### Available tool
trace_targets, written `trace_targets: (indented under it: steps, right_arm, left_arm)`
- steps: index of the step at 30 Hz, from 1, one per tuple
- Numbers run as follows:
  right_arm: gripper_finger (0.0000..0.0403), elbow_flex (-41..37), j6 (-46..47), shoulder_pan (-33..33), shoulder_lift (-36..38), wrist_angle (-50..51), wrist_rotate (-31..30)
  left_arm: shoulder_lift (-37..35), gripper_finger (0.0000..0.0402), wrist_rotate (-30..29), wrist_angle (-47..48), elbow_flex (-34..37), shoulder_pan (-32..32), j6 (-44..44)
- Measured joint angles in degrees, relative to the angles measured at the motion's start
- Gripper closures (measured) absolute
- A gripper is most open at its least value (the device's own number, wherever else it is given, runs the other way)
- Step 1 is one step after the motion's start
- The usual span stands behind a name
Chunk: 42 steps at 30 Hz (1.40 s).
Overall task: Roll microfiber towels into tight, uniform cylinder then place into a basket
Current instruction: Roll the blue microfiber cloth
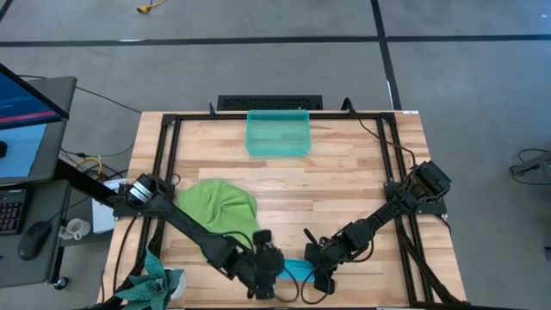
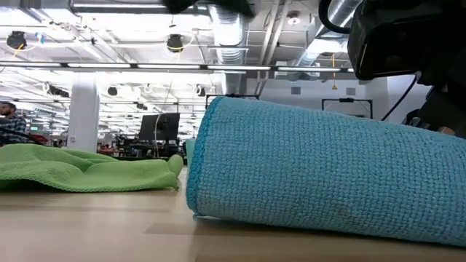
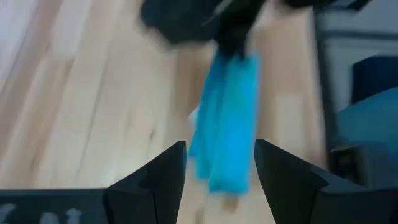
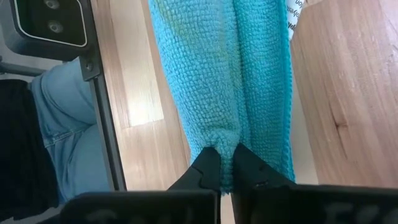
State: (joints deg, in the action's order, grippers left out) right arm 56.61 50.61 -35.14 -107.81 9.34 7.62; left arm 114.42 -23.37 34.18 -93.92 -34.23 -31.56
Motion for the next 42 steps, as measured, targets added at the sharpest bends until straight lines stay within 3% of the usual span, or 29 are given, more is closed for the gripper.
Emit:
trace_targets:
  steps: [2, 6, 17, 28, 33, 42]
  right_arm:
    - [0.0374, 0.0, 0.0, 0.0, 0.0, 0.0, 0.0]
    - [0.0377, -0.1, 0.0, 0.0, 0.0, -0.2, 0.0]
    - [0.0376, -0.1, 0.0, -0.1, 0.0, -0.3, -0.2]
    - [0.0375, -0.1, 0.0, -0.1, 0.0, -0.4, -0.2]
    - [0.0376, -0.1, 0.0, -0.1, 0.0, -0.5, 0.0]
    - [0.0377, -0.1, 0.4, -0.1, -0.1, -1.0, 0.2]
  left_arm:
    - [1.5, 0.022, 1.9, -8.0, 0.1, 0.0, 3.5]
    - [4.2, 0.0242, 5.6, -14.7, 0.1, 0.9, 9.0]
    - [7.6, 0.0394, 10.2, -14.1, 0.1, 4.1, 8.9]
    - [11.5, 0.0391, 12.2, -11.9, 0.1, 4.2, 4.7]
    - [11.3, 0.0391, 10.2, -7.2, 0.0, 3.9, -0.6]
    - [12.1, 0.0391, 12.7, -4.2, -0.1, 3.6, -8.6]
